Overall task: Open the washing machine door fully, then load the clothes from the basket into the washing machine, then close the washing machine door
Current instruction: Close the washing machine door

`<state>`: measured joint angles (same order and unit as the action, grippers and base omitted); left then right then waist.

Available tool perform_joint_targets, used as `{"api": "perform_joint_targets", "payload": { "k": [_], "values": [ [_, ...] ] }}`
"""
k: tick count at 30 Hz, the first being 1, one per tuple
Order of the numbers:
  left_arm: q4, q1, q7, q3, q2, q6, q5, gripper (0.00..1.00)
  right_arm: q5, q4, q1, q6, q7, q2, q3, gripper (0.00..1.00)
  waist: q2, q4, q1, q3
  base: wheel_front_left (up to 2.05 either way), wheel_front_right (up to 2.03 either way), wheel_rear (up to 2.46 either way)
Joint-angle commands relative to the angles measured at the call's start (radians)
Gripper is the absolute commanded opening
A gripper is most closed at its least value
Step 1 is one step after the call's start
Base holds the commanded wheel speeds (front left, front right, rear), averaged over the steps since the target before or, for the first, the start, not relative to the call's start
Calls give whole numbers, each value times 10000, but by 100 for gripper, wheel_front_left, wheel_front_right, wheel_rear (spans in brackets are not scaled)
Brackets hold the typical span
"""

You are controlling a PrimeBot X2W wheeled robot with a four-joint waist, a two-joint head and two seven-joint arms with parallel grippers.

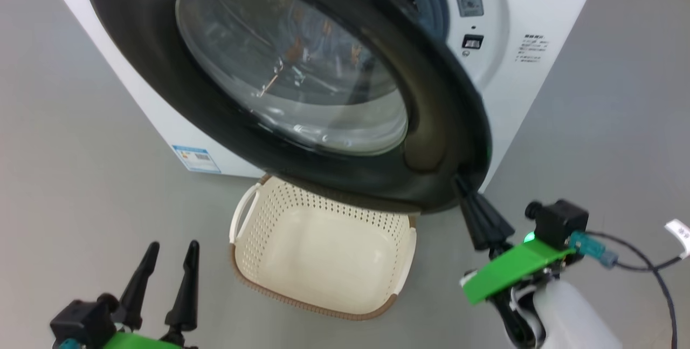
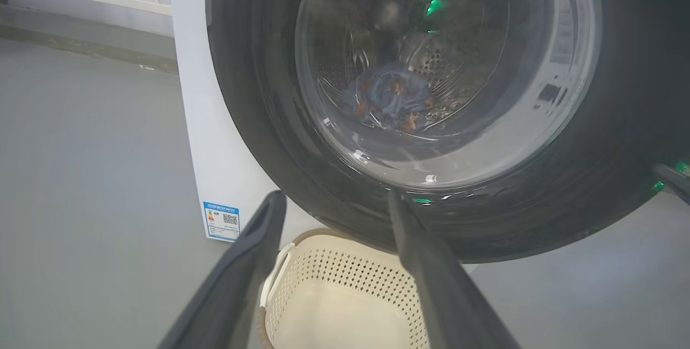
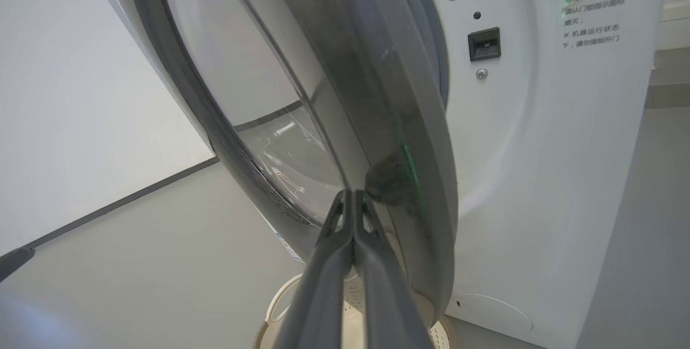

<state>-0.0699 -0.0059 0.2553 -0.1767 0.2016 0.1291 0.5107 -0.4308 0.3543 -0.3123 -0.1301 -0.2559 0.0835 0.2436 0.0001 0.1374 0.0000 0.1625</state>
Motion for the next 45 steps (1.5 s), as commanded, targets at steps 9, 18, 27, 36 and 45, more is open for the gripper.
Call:
{"api": "perform_joint_targets", "payload": {
  "k": [9, 18, 27, 36, 45],
  "values": [
    [396, -1015, 65, 106, 94, 16, 117, 100, 29, -235, -1406, -6, -59, -227, -900, 0, -1, 336, 0, 767, 0, 0, 0],
    [535, -1462, 65, 103, -42, 16, 211, 100, -61, -95, -2660, -6, -59, -237, -1798, 0, -1, 454, 0, 1389, 0, 0, 0],
    [558, -1885, 65, 58, -158, 16, 256, 100, 120, 160, -3592, -6, -59, -155, -2230, 0, -1, 615, 0, 1817, 0, 0, 0],
    [560, -2054, 65, 103, -159, 16, 226, 100, 314, 68, -3988, -6, -59, -193, -2459, 0, -1, 669, 0, 2011, 0, 0, 0],
    [301, -1835, 65, 270, -107, 16, 152, 100, 407, 150, -3099, -6, -59, -160, -1675, 9, -1, 469, 0, 1635, 0, 0, 0]
  ]
}}
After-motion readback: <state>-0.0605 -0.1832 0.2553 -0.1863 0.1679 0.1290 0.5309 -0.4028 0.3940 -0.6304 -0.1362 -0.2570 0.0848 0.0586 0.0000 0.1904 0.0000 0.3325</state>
